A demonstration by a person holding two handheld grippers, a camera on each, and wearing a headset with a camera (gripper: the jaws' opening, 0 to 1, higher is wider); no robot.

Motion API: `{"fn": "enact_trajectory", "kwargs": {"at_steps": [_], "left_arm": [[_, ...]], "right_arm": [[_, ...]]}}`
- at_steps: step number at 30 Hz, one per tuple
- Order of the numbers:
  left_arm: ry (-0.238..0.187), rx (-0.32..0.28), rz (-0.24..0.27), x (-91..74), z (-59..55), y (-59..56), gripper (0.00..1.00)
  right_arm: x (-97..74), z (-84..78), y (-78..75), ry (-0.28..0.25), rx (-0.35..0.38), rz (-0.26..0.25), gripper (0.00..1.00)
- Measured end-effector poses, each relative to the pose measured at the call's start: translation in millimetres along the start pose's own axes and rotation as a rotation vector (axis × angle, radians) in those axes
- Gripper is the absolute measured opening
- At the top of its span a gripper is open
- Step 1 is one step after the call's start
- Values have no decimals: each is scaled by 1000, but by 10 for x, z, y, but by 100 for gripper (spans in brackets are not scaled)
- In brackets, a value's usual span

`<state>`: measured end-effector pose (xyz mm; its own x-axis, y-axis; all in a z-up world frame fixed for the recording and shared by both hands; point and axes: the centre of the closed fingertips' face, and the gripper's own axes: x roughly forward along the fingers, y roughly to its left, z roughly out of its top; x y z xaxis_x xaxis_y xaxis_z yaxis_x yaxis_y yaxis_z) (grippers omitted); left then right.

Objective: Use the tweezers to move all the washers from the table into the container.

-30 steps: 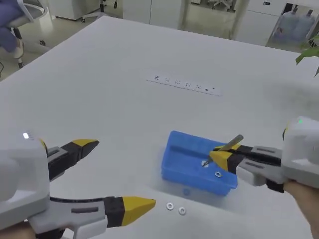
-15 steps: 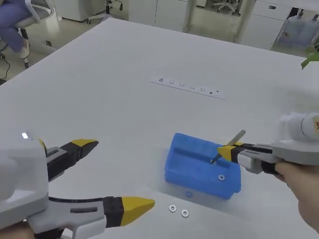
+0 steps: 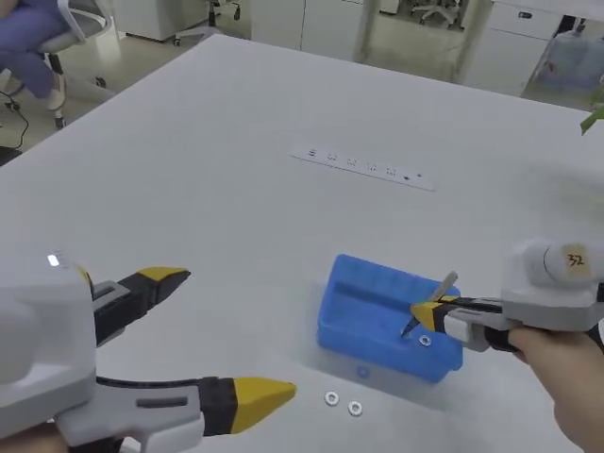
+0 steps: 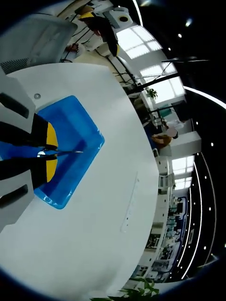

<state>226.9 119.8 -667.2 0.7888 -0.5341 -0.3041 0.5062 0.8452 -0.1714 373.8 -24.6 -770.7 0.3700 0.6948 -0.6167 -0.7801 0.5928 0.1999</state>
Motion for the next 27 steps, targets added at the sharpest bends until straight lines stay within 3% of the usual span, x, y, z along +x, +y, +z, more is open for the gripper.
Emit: {"fn": "enact_trajectory", "kwargs": {"at_steps": [6, 14, 19, 27], "left_arm": [[0, 0, 0, -2, 3, 2, 97], [1, -3, 5, -14, -7, 9, 97], [-24, -26, -2, -36, 51, 0, 97], [-23, -24, 8, -43, 45, 36, 97]], "right_arm": [[0, -55, -6, 14, -24, -5, 3], [-16, -44, -4, -6, -32, -5, 4], [-54, 10, -49, -33, -5, -10, 4], [-119, 87, -60, -58, -1, -15, 4]]}}
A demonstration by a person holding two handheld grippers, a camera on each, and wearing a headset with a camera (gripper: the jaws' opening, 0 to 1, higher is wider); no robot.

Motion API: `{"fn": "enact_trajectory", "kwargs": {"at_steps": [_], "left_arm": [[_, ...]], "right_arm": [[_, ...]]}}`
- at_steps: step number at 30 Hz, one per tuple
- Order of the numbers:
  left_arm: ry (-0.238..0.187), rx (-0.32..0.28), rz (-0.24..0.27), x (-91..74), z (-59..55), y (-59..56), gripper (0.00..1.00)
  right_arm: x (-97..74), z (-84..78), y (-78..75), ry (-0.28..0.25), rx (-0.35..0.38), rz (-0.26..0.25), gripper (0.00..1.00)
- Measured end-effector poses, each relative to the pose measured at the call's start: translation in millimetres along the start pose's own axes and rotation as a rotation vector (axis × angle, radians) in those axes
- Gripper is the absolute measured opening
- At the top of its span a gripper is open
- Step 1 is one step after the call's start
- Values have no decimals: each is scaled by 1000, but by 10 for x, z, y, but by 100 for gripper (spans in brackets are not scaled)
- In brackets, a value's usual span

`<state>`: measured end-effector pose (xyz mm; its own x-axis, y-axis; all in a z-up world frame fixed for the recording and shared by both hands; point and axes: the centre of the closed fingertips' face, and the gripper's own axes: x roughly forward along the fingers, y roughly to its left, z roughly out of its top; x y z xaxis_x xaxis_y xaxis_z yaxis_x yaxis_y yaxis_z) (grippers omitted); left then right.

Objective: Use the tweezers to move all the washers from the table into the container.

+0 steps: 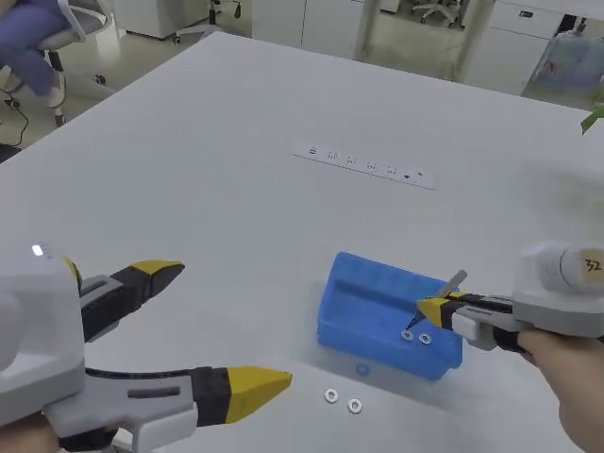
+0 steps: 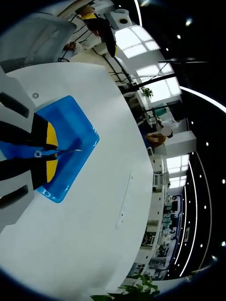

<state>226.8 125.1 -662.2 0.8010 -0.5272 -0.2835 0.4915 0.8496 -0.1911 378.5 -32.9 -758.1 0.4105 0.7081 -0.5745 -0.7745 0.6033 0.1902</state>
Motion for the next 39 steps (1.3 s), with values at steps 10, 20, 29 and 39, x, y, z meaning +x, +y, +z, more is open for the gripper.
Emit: {"fn": "enact_trajectory", "kwargs": {"at_steps": [10, 20, 29, 39], "left_arm": [[12, 6, -6, 17, -33, -13, 97], [22, 10, -12, 30, -58, -30, 97], [29, 13, -22, 57, -69, -56, 96], [44, 26, -41, 89, -86, -101, 96]], "right_arm": [[-114, 86, 103, -32, -26, 8, 4], [-272, 175, 290, -74, -67, 35, 3], [-393, 255, 570, -116, -47, 123, 3], [-222, -145, 943, -8, -56, 234, 4]]}}
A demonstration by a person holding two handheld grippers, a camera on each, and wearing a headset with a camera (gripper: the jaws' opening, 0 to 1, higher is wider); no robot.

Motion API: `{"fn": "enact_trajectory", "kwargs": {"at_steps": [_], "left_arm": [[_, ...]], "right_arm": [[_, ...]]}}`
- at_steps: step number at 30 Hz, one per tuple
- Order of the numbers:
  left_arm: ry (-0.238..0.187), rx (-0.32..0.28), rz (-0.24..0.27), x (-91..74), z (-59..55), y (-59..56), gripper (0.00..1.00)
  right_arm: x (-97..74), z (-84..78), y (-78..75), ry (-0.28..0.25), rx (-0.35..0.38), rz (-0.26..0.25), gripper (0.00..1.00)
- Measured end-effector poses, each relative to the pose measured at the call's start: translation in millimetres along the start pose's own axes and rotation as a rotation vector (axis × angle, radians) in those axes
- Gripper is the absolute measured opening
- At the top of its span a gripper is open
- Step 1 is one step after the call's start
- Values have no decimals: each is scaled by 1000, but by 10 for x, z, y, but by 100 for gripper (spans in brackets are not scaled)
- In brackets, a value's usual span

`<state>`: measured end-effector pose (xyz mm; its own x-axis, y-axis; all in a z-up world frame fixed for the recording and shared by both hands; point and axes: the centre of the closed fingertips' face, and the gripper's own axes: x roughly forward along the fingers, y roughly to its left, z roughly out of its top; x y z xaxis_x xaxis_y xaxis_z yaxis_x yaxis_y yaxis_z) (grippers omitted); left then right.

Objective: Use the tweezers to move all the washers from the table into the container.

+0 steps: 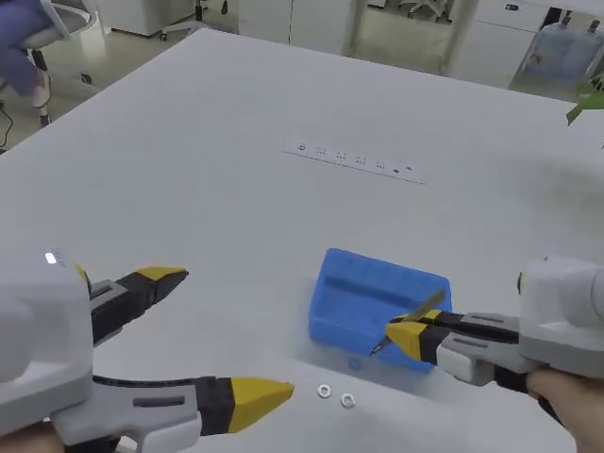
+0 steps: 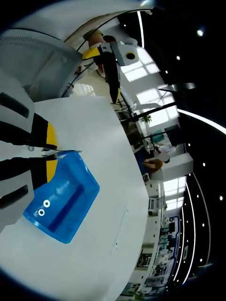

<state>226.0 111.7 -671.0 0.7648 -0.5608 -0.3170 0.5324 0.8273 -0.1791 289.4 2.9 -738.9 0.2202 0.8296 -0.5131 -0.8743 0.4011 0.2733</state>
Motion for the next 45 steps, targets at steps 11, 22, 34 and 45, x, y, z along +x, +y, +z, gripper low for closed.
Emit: {"fn": "enact_trajectory", "kwargs": {"at_steps": [11, 22, 34, 45], "left_arm": [[0, 7, -16, 15, 13, -11, 96], [-2, 3, -13, -20, 1, 3, 96], [-9, 11, -14, -58, 7, -38, 96], [-13, 13, -18, -97, 1, -64, 96]], "right_arm": [[217, -355, 76, 103, 1, 37, 4], [290, -393, 139, 150, -71, 36, 4], [277, -484, 322, 201, -405, 20, 3], [17, -331, 354, 180, -449, 19, 3]]}}
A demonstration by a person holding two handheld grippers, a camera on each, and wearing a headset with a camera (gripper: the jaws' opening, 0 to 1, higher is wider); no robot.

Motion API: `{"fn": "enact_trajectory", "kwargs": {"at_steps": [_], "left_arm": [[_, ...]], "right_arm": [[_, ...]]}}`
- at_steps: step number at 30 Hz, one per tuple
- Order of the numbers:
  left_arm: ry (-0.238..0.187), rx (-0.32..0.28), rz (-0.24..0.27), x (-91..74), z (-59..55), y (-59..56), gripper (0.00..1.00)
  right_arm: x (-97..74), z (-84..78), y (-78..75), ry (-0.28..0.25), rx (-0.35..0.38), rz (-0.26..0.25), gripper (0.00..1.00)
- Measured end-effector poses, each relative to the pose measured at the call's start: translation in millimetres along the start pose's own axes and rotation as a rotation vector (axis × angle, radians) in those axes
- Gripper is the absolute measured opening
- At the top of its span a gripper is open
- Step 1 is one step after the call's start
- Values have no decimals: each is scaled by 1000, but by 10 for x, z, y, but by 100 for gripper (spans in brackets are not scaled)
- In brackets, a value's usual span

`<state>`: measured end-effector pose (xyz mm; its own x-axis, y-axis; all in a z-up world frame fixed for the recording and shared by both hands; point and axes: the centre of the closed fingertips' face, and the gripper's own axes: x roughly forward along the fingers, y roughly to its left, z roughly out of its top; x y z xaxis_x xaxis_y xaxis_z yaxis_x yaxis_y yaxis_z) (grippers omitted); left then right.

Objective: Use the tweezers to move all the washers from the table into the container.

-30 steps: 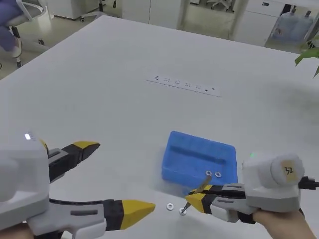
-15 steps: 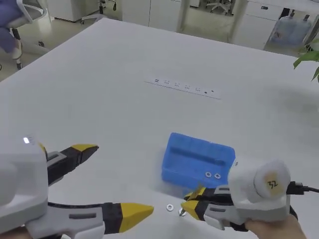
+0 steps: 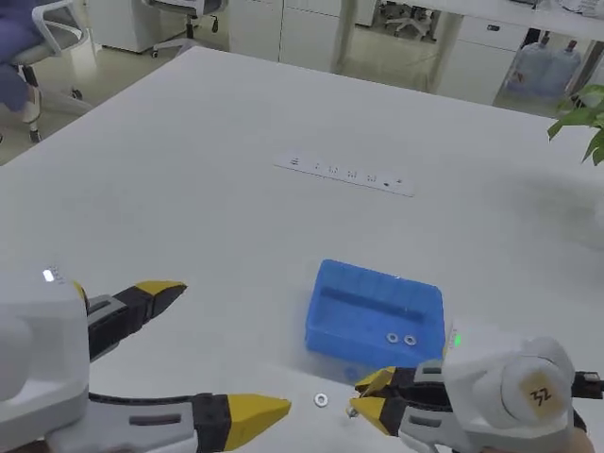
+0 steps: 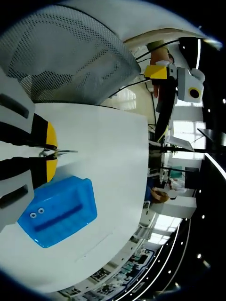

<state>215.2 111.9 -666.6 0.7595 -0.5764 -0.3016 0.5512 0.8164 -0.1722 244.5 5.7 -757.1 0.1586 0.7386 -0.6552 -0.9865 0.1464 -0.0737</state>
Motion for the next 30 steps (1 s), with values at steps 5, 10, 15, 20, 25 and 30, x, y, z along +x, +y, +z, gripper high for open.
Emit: {"fn": "enact_trajectory", "kwargs": {"at_steps": [5, 10, 15, 20, 25, 30], "left_arm": [[-2, 0, -5, 12, -4, -11, 95], [-11, 2, -6, 12, 14, -14, 95], [-19, -7, 17, -48, 6, 52, 95], [-20, -14, 40, -116, -13, 111, 95], [-22, -22, 52, -143, -25, 127, 95], [-22, -22, 55, -145, -38, 118, 95]], "right_arm": [[-126, 86, -134, -6, -28, -23, 3], [-137, 218, -334, -36, -13, -41, 3], [-139, 399, -472, -93, 48, -46, 3], [-133, 508, -693, -145, 141, -68, 3], [-61, 429, -984, -130, 231, -106, 3], [23, 231, -1134, -82, 315, -135, 2]]}}
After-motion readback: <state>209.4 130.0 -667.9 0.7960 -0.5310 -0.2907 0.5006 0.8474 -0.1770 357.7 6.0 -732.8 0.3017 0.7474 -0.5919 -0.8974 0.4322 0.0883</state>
